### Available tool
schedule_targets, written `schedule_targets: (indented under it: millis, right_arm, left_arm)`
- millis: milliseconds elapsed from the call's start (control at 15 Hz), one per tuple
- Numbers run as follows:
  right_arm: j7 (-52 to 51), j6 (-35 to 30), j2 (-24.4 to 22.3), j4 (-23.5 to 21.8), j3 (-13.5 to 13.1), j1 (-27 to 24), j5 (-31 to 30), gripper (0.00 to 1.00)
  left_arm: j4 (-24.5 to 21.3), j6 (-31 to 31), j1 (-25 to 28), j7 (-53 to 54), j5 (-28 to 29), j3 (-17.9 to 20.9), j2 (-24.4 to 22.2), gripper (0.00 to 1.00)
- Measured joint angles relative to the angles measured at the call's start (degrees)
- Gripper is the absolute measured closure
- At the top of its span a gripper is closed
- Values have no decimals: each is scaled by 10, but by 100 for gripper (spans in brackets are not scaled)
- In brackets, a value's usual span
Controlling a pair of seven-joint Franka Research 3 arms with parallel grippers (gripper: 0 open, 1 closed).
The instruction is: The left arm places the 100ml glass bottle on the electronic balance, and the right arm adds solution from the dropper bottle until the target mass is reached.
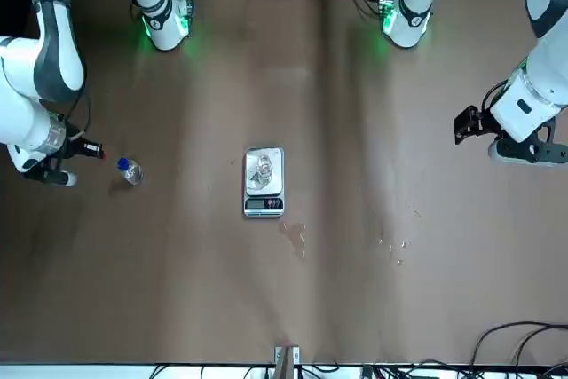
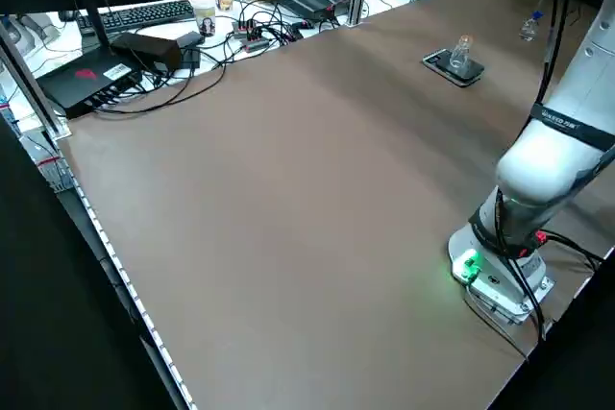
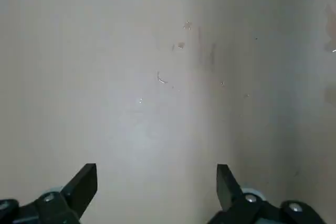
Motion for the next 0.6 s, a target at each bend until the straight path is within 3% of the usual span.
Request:
schedule_targets:
  millis: [600]
  right_arm:
    - [-11, -22, -11, -2, 0, 0, 0, 96]
  left_arm:
    - [0, 0, 0, 0, 0, 0, 0, 0]
